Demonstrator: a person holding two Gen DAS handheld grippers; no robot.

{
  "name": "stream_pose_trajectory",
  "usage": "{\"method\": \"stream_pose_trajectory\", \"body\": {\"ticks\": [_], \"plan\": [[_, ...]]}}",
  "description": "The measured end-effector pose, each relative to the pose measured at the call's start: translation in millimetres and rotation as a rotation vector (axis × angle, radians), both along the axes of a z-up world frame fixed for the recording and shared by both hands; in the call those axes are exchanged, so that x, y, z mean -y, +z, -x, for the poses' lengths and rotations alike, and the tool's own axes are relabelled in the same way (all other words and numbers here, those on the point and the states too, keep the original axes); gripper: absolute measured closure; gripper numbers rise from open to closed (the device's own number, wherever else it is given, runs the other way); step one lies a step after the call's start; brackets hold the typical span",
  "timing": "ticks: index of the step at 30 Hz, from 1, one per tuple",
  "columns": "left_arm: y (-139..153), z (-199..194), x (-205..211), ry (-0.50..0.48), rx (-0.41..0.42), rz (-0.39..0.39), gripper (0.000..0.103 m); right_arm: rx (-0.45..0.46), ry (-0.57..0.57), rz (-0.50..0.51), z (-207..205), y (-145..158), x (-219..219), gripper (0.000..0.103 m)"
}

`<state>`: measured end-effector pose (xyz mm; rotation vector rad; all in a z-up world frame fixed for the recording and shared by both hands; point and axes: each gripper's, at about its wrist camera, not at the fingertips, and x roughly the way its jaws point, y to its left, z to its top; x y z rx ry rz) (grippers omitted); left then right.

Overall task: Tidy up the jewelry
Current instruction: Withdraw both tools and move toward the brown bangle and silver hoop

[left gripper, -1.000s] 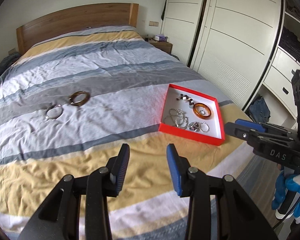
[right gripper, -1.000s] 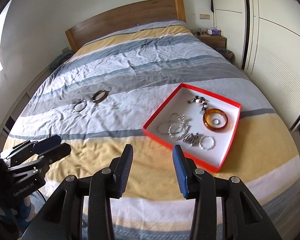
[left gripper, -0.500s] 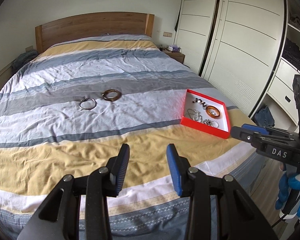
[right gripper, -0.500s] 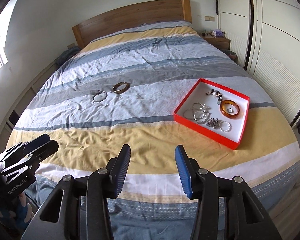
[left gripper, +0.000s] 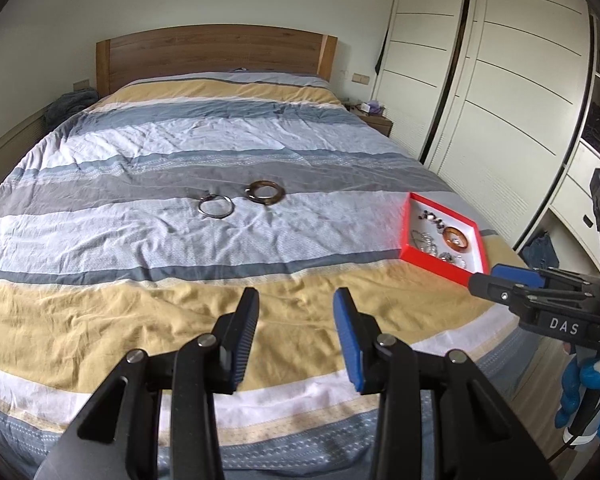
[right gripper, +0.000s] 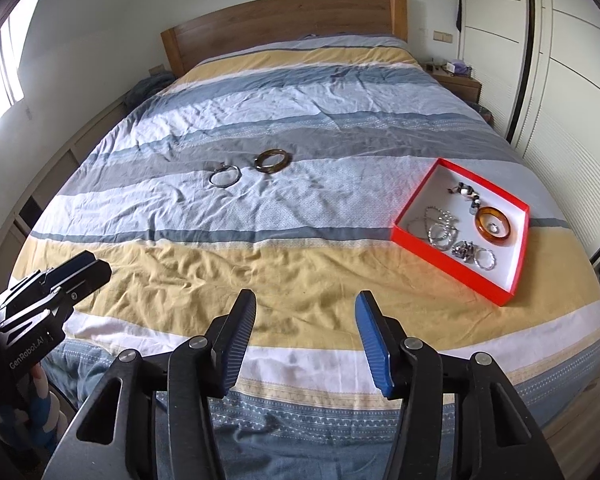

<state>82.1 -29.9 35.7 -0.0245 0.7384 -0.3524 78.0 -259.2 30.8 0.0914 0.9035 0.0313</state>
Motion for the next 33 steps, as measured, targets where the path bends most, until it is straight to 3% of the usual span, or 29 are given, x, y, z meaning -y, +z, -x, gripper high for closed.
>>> {"method": "stream_pose_trajectory", "body": {"ticks": [14,25,33], "plan": [[-48.6,-88.5,-32.0,0.109,-0.066,-0.106,0.066,-0.084,0.098,-0.023,-86.5,-51.8,-28.9,0.051],[-101.5,-173.3,-38.7,0.185,-0.138,-0.163,0.066,-0.104,0.168,-0.062,-181.1,-97.5,-39.2,0.051],[-130.3,-210.4,-33.4,0.208,-0.169,-0.183,0.066,-0.091,0.187,-0.079,-230.1,-119.4,-35.2,0.051]]}}
